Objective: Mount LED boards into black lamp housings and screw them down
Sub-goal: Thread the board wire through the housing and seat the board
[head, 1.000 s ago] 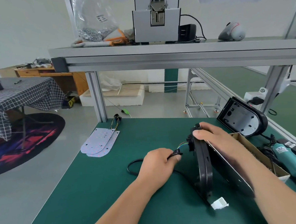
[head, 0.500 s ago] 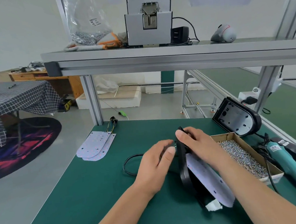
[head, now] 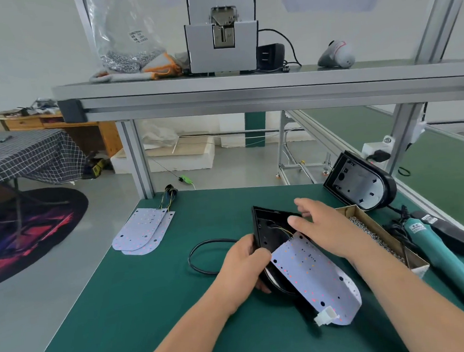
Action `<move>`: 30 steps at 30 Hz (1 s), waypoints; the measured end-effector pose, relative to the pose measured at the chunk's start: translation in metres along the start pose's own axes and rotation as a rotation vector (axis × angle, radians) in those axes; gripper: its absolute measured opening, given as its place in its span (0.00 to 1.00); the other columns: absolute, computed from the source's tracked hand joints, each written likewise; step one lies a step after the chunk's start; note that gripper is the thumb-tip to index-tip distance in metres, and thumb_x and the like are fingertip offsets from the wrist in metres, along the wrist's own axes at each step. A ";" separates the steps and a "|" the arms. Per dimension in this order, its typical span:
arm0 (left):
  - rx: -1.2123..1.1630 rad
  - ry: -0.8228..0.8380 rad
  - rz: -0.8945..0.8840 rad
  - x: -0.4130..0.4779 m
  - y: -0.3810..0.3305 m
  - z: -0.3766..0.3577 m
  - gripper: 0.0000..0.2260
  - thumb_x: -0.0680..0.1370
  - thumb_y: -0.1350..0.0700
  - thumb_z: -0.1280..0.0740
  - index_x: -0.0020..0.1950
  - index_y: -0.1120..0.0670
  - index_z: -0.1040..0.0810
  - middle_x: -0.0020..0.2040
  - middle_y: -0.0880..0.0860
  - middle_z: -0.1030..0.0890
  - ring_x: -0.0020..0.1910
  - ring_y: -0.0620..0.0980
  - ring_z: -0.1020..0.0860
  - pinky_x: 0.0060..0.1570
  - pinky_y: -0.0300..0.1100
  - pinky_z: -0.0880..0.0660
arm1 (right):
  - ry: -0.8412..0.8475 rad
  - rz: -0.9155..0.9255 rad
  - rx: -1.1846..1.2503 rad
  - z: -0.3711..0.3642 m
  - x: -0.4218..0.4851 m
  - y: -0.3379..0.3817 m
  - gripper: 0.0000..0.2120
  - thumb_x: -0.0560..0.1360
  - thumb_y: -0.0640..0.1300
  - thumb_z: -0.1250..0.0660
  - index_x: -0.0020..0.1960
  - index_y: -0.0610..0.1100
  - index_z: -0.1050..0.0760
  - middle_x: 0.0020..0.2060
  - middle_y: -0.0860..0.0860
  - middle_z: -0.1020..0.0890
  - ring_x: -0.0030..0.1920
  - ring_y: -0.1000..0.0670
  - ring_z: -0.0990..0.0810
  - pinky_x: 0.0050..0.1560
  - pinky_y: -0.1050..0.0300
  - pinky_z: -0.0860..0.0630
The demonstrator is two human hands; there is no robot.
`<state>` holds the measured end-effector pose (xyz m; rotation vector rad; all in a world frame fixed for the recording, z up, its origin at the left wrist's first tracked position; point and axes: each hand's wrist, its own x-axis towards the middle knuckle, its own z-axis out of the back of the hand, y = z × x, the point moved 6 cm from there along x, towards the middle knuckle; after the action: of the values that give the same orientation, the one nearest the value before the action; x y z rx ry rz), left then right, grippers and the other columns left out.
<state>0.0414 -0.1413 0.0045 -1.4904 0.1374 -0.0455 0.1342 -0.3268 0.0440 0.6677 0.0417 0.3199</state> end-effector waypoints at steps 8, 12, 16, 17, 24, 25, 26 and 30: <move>-0.001 -0.071 0.006 -0.001 0.002 0.005 0.31 0.76 0.55 0.38 0.80 0.41 0.33 0.55 0.51 0.15 0.53 0.54 0.19 0.63 0.61 0.22 | 0.164 0.033 -0.192 0.006 -0.036 -0.008 0.29 0.78 0.56 0.28 0.77 0.57 0.31 0.45 0.55 0.16 0.44 0.59 0.19 0.50 0.55 0.22; -0.009 -0.068 -0.047 -0.002 -0.005 0.003 0.34 0.75 0.58 0.40 0.80 0.36 0.35 0.65 0.47 0.16 0.60 0.51 0.19 0.64 0.54 0.24 | 0.110 0.041 0.138 0.013 -0.034 -0.007 0.24 0.78 0.43 0.25 0.71 0.56 0.24 0.34 0.55 0.19 0.32 0.59 0.23 0.39 0.61 0.26; -0.029 -0.033 -0.049 -0.001 -0.007 0.001 0.36 0.71 0.60 0.42 0.75 0.30 0.32 0.64 0.48 0.17 0.54 0.48 0.22 0.54 0.47 0.24 | -0.009 -0.010 0.508 0.025 -0.034 -0.011 0.17 0.80 0.36 0.27 0.63 0.54 0.19 0.33 0.49 0.26 0.27 0.56 0.32 0.27 0.62 0.35; -0.034 -0.022 -0.039 -0.001 -0.006 0.001 0.36 0.72 0.60 0.43 0.75 0.29 0.31 0.63 0.51 0.16 0.52 0.49 0.22 0.53 0.48 0.24 | -0.036 -0.030 0.565 0.026 -0.034 -0.011 0.17 0.80 0.35 0.28 0.63 0.52 0.19 0.34 0.48 0.25 0.28 0.55 0.32 0.26 0.61 0.36; 0.006 0.006 -0.068 -0.002 -0.006 -0.002 0.35 0.73 0.60 0.43 0.73 0.26 0.31 0.67 0.41 0.18 0.64 0.46 0.20 0.62 0.48 0.22 | -0.176 -0.052 0.742 0.019 -0.026 -0.003 0.16 0.79 0.30 0.29 0.60 0.47 0.19 0.33 0.49 0.26 0.28 0.51 0.31 0.24 0.58 0.33; 0.006 0.009 -0.079 -0.003 -0.007 -0.002 0.35 0.74 0.61 0.43 0.73 0.27 0.31 0.68 0.40 0.19 0.66 0.44 0.21 0.64 0.48 0.23 | -0.202 -0.046 0.744 0.017 -0.026 -0.001 0.16 0.78 0.31 0.29 0.60 0.47 0.19 0.32 0.49 0.26 0.28 0.50 0.30 0.25 0.57 0.32; 0.012 0.012 -0.092 -0.004 -0.007 -0.002 0.35 0.75 0.62 0.43 0.74 0.29 0.32 0.69 0.39 0.20 0.68 0.43 0.22 0.66 0.45 0.23 | -0.224 -0.039 0.743 0.015 -0.025 0.001 0.15 0.78 0.31 0.29 0.60 0.48 0.20 0.32 0.50 0.26 0.28 0.50 0.30 0.25 0.56 0.30; 0.014 0.007 -0.115 -0.006 -0.009 -0.002 0.28 0.82 0.62 0.42 0.75 0.34 0.32 0.69 0.38 0.19 0.68 0.37 0.22 0.60 0.33 0.23 | -0.235 -0.001 0.648 0.004 -0.028 0.009 0.14 0.78 0.33 0.28 0.57 0.50 0.21 0.30 0.52 0.22 0.28 0.49 0.25 0.27 0.55 0.25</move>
<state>0.0362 -0.1435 0.0138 -1.4835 0.0566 -0.1438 0.1053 -0.3319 0.0509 1.3444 -0.0826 0.2221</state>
